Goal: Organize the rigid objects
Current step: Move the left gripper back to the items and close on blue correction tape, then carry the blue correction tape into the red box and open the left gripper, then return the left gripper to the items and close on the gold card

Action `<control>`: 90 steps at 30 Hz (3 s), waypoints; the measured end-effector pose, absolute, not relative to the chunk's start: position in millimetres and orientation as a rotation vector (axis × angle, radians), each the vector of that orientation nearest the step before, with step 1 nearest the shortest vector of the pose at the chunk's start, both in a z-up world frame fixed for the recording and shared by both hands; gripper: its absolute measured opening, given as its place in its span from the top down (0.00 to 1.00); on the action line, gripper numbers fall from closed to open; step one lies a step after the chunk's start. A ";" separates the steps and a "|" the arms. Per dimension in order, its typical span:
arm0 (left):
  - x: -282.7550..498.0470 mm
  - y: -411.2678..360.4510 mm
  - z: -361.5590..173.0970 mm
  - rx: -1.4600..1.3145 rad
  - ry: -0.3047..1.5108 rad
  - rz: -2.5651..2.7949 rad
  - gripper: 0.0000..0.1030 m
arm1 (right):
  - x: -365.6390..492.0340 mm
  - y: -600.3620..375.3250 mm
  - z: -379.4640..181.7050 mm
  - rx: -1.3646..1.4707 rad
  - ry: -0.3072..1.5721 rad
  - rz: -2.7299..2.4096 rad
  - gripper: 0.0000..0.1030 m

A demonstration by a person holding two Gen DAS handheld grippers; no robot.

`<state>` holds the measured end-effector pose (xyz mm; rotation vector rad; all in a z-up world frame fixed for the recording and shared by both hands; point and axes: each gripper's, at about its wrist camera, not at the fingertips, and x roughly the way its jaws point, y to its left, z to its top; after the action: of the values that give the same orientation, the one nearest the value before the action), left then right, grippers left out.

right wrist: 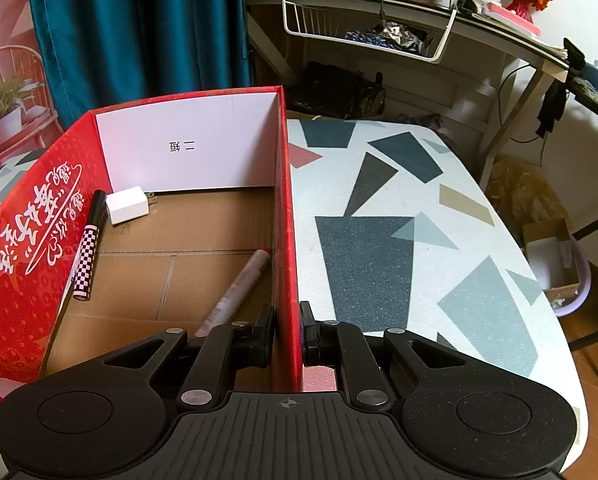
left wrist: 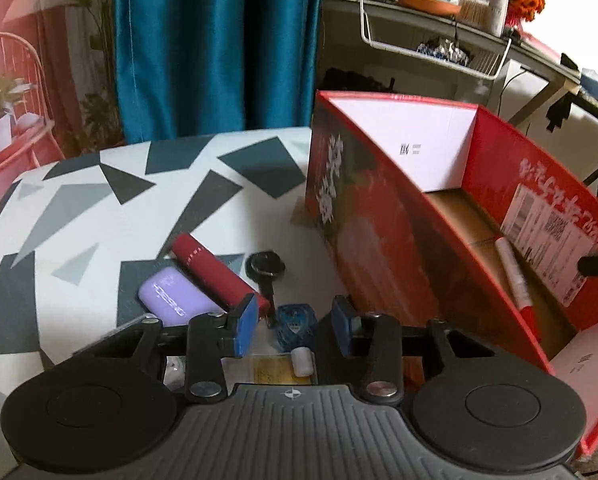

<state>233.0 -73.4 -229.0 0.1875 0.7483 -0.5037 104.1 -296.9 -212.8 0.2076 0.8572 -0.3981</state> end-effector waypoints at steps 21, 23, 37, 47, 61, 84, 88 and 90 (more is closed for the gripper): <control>241.8 -89.5 -266.3 0.274 0.803 -0.502 0.69 | 104.0 -295.9 -213.9 0.206 0.859 -0.395 0.89; 238.1 -88.9 -264.9 0.281 0.799 -0.513 0.69 | 103.9 -296.0 -213.9 0.208 0.859 -0.394 0.89; 224.8 -80.6 -191.8 0.218 0.609 -0.522 0.69 | 103.7 -296.3 -215.1 0.211 0.859 -0.392 0.89; 220.7 -132.9 -153.4 0.280 0.485 -0.655 0.69 | 103.5 -297.0 -215.0 0.212 0.856 -0.389 0.89; 238.6 -157.3 -186.2 0.334 0.541 -0.710 0.68 | 102.5 -298.3 -215.0 0.213 0.852 -0.377 0.90; 215.8 -61.0 -196.2 0.115 0.675 -0.570 0.36 | 100.7 -298.2 -214.8 0.217 0.848 -0.379 0.90; 209.3 -57.4 -218.0 0.157 0.705 -0.540 0.36 | 100.6 -298.2 -214.7 0.217 0.848 -0.379 0.90; 208.5 -54.4 -228.0 0.161 0.734 -0.539 0.36 | 100.7 -298.2 -214.8 0.216 0.848 -0.379 0.90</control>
<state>208.5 -54.4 -228.0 0.1612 0.7343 -0.5390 100.7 -298.2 -214.8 0.2159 0.8484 -0.3788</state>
